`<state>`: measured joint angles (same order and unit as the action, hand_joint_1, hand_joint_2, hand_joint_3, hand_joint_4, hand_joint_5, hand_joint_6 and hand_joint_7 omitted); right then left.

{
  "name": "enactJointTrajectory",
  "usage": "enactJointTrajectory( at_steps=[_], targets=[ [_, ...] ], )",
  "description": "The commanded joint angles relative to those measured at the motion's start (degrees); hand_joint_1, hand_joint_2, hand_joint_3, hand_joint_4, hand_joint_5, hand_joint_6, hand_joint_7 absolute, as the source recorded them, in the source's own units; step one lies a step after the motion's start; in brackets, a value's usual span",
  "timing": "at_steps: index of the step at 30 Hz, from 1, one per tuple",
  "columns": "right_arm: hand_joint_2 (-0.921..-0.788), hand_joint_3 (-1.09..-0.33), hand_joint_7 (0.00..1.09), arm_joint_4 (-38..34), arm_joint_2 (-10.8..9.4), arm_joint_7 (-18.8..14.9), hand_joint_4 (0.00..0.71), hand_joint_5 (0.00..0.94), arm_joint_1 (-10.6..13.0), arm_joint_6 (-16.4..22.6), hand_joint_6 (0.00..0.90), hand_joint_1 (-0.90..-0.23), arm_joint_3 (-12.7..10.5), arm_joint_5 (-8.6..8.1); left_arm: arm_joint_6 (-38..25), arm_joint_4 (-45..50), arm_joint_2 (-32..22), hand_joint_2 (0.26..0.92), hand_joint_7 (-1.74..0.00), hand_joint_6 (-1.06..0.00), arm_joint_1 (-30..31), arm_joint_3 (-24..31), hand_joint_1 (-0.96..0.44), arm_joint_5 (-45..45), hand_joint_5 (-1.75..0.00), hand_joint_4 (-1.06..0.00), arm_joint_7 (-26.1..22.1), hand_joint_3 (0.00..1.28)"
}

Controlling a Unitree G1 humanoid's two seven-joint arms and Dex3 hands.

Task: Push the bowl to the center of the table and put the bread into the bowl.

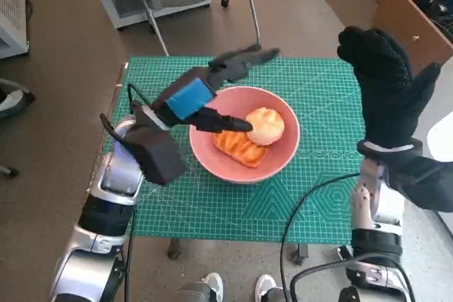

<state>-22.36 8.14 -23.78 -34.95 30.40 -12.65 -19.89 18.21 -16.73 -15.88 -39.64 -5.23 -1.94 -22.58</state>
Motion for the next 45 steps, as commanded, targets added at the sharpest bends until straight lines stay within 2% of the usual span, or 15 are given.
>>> enactJointTrajectory(
  at_steps=[1, 6, 7, 10, 15, 24, 34, 45],
  targets=[
    [-0.921, -0.609, 0.56, 0.41, 0.4, 0.58, 0.349, 0.001, -0.04, -1.61, 0.15, -0.489, 0.21, 0.26, 0.29, 0.65, 2.68, 0.921, -0.16, -0.17, 2.45, 4.38, -0.53, 8.78, -0.01, -0.11, -1.37, 0.11],
    [-0.921, -0.611, 0.56, 1.73, 0.62, 1.05, 0.35, 0.002, -0.27, -2.8, 0.151, -0.491, 0.34, 0.2, -1.86, 2.24, 5.05, 0.921, -0.22, -0.15, 4.1, 7.5, -0.54, 16.41, -0.01, -0.13, -2.43, 0.14],
    [-0.921, -0.607, 0.56, 1.98, 0.68, 1.09, 0.351, 0.002, -0.39, -3.17, 0.153, -0.501, 0.31, 0.03, -2.56, 2.86, 5.68, 0.921, -0.27, -0.1, 4.53, 8.1, -0.55, 18.12, -0.01, -0.11, -2.53, 0.2],
    [-0.921, -0.589, 0.57, 2.94, 0.76, 1.3, 0.352, 0.002, -0.83, -4.34, 0.158, -0.515, 0.24, -0.43, -4.54, 5.17, 7.34, 0.921, -0.44, -0.03, 5.81, 9.72, -0.52, 22.23, -0.01, -0.11, -2.26, 0.18],
    [-0.921, -0.561, 0.57, 3.82, 0.69, 1.59, 0.357, 0.004, -1.58, -5.33, 0.17, -0.531, 0.31, -0.47, -6.45, 7.79, 7.71, 0.921, -0.52, 0.0, 6.53, 10.75, -0.52, 23.56, -0.01, -0.11, -1.13, 0.2],
    [-0.921, -0.526, 0.51, 4.06, 0.63, 1.41, 0.371, 0.005, -3.28, -6.11, 0.221, -0.534, 0.45, -0.29, -6.65, 9.28, 7.23, 0.921, -0.56, 0.0, 6.65, 11.63, -0.51, 21.78, -0.01, -0.11, 0.5, 0.25],
    [-0.921, -0.518, 0.44, 3.43, 1.62, 1.1, 0.396, 0.008, -4.24, -5.31, 0.259, -0.531, 0.21, 0.5, -7.05, 10.3, 7.72, 0.92, -0.59, 0.0, 7.26, 11.67, -0.51, 21.82, -0.03, -0.13, 0.98, 0.3],
    [-0.921, -0.52, 0.42, 3.6, 2.08, 1.62, 0.385, 0.0, -4.51, -4.88, 0.274, -0.546, 0.65, 2.19, -7.19, 11.98, 7.79, 0.921, -0.52, 0.0, 7.24, 11.34, -0.55, 20.88, -0.02, -0.1, 2.76, 0.36]
  ],
)
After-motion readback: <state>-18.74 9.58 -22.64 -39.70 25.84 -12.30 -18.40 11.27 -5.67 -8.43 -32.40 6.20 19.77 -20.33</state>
